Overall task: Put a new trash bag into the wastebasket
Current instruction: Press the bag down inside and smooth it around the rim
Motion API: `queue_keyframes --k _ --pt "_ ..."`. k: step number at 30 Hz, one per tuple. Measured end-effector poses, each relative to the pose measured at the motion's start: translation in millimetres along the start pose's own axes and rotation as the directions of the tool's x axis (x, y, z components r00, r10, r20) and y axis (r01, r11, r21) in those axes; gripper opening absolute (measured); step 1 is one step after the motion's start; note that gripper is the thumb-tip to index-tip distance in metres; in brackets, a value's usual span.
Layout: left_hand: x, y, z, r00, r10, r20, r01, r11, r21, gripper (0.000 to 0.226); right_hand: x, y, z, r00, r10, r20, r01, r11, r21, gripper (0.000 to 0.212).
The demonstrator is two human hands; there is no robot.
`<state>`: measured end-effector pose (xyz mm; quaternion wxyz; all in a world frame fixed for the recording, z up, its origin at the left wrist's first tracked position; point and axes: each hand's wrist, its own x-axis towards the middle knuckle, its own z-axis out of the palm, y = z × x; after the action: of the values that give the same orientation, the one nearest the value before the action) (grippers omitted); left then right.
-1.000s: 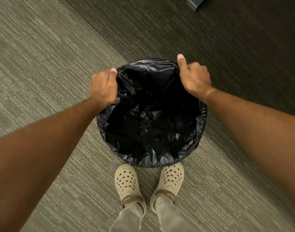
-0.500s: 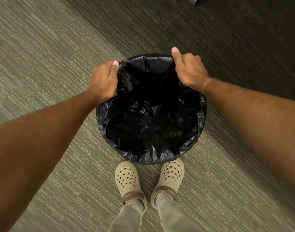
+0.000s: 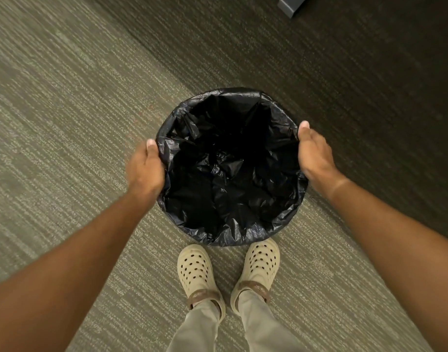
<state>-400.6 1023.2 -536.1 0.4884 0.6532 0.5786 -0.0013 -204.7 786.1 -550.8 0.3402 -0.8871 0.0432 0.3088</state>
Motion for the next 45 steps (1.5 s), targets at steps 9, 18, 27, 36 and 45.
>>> queue_keyframes --k 9,18,27,36,45 --pt "-4 -5 23 0.974 -0.114 -0.196 0.099 0.991 -0.087 0.068 -10 -4 21 0.958 0.139 -0.249 -0.127 0.99 0.066 0.063" --pt "-23 -13 12 0.966 -0.039 -0.254 0.045 0.999 0.016 0.054 -35 9 10 0.942 0.158 -0.295 -0.161 0.987 0.013 0.049" --pt "-52 -22 33 0.886 -0.381 -0.265 0.305 0.909 -0.284 0.061 -70 7 41 0.843 0.292 -0.451 -0.223 0.954 0.201 0.065" --pt "-48 -35 31 0.893 -0.447 -0.044 0.372 0.791 -0.486 0.075 -55 19 27 0.874 0.481 -0.069 -0.371 0.753 0.544 0.064" --pt "-79 -38 43 0.788 -0.608 -0.097 0.491 0.715 -0.498 0.067 -117 20 47 0.677 0.725 -0.124 -0.469 0.555 0.687 0.059"
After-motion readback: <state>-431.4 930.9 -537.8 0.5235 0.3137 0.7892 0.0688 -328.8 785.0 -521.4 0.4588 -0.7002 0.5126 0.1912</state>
